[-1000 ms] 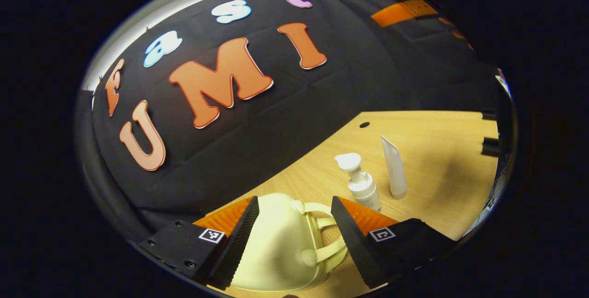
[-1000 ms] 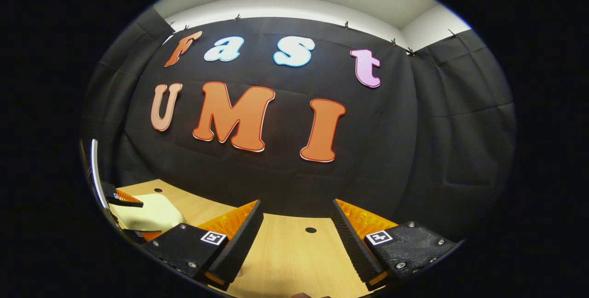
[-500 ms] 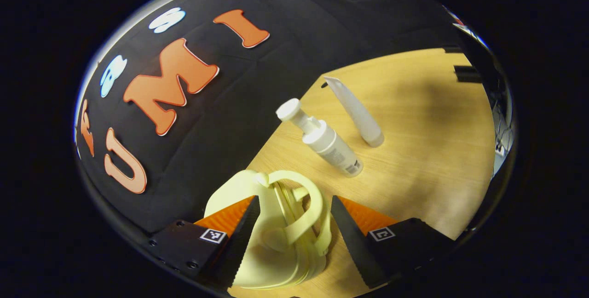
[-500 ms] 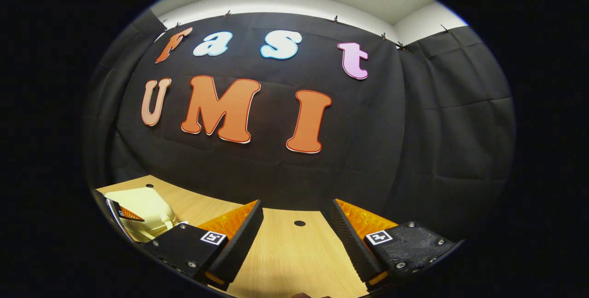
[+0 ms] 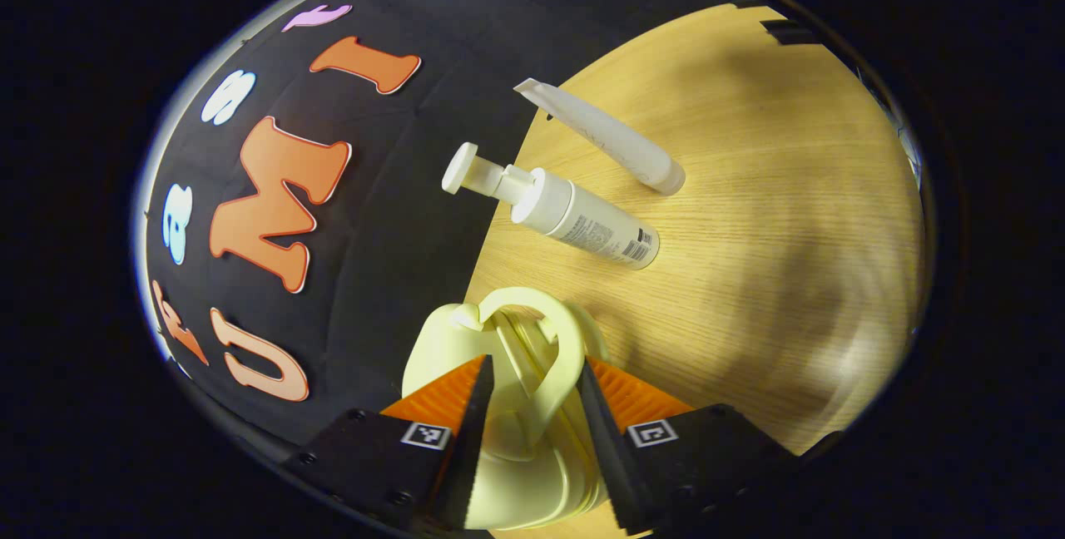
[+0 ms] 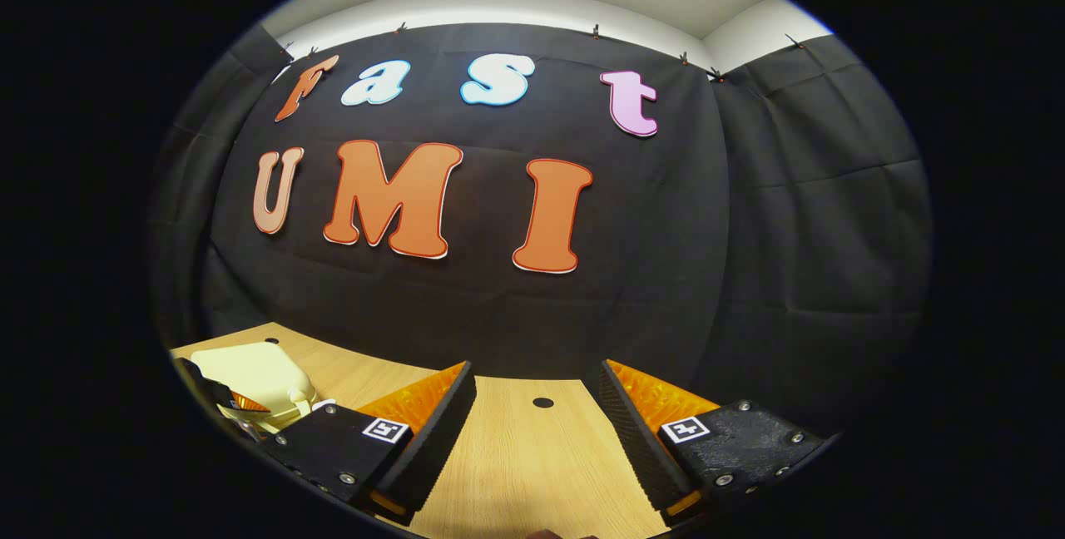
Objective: First open the suitcase, pack the skin care products into it, and then close the suitcase.
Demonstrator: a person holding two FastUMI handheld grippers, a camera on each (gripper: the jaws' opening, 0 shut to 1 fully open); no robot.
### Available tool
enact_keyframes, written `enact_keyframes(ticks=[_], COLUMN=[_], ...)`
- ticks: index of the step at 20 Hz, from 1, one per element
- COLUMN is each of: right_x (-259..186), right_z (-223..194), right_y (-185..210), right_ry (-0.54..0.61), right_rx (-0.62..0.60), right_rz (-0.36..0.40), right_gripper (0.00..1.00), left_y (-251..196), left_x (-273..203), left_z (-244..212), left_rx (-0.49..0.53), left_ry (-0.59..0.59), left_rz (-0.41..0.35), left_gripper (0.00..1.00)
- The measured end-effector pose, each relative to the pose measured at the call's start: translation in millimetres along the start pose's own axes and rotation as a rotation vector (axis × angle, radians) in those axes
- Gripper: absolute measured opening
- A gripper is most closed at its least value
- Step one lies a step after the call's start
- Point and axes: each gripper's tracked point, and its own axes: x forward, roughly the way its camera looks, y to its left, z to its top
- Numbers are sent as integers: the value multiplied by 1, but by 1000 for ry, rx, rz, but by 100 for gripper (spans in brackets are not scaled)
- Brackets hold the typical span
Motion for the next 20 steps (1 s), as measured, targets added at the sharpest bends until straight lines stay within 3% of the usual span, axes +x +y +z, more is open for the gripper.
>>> enact_keyframes(ticks=[2,3,4,5,10,20], right_x=[1,1,0,0,2,22], right_z=[-4,-7,-8,-10,-15,-4], right_y=[-2,-2,-3,-3,-11,24], right_ry=[2,4,5,3,5,-13], right_rx=[4,2,2,3,-4,13], right_rz=[11,12,18,24,30,26], right_gripper=[95,95,95,95,95,95], left_y=[0,7,8,7,26,147], left_x=[9,-1,-4,0,-6,-45], left_z=[-3,2,8,3,5,3], left_rx=[20,24,-9,-74,-447,-847], left_ry=[28,25,22,52,88,41], left_rz=[19,63,52,31,3,26], left_gripper=[38,24,11,7,7,7])
